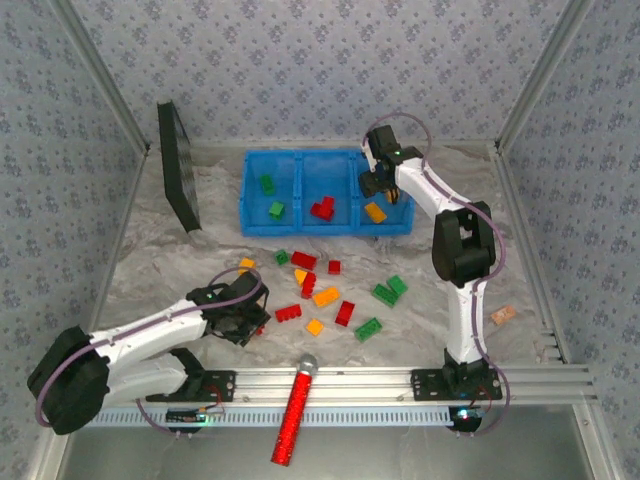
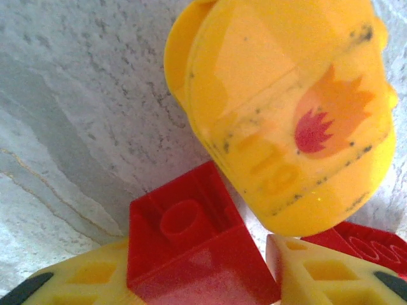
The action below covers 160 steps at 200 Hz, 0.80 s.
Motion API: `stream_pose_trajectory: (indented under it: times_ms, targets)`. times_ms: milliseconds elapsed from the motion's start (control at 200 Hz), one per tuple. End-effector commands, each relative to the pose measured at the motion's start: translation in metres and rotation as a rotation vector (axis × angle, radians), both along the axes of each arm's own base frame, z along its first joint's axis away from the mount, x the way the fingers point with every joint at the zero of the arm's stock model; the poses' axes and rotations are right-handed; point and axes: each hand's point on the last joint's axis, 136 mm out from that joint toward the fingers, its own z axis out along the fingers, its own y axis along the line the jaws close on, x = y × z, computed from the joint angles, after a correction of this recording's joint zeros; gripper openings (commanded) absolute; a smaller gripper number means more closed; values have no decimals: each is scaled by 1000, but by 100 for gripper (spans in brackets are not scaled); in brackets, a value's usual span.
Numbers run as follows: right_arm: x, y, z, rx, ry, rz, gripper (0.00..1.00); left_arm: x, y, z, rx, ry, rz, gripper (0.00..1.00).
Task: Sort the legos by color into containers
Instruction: Pick up the lego from the middle-left of the table, then place the lego in the container.
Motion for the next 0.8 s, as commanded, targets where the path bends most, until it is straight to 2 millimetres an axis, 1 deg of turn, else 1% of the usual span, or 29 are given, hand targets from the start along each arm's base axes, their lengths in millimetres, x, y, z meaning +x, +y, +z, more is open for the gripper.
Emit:
stream_pose_trajectory:
  times_ms: [0, 30, 90, 170, 235, 330, 395, 445, 500, 565, 650, 725, 795]
  targets:
    - [-7, 4, 11, -7, -10, 28, 67, -8, 12, 2, 65, 20, -25, 41]
    - [-7, 4, 11, -10, -11, 27, 67, -11, 17, 2, 90, 29, -38, 40]
    - [-7, 3, 11, -14, -10, 24, 67, -9, 19, 7, 113, 27, -69, 37]
    - [-9, 1, 12, -15, -10, 21, 67, -6, 15, 15, 125, 21, -116, 32]
    - [-11, 1, 16, -7, -12, 17, 67, -1, 7, 23, 110, 4, -157, 31]
    - [-17, 0, 24, 12, -16, 9, 67, 9, -4, 44, 103, -36, -227, 29]
    - [-23, -2, 32, 34, -23, 3, 68, 20, -9, 60, 135, -69, -297, 29]
    - [-29, -3, 37, 50, -27, -7, 68, 32, -14, 76, 167, -98, -344, 29]
    - [-36, -6, 45, 64, -33, -22, 68, 48, -24, 94, 185, -143, -398, 29]
    - [-47, -10, 53, 86, -40, -47, 68, 72, -39, 117, 196, -218, -451, 29]
    - [-66, -16, 58, 129, -32, -91, 68, 107, -60, 145, 214, -308, -521, 29]
    - [-85, -20, 59, 178, -19, -122, 68, 139, -83, 168, 239, -391, -590, 29]
    - [-107, -20, 53, 231, 12, -144, 68, 169, -103, 186, 273, -464, -646, 29]
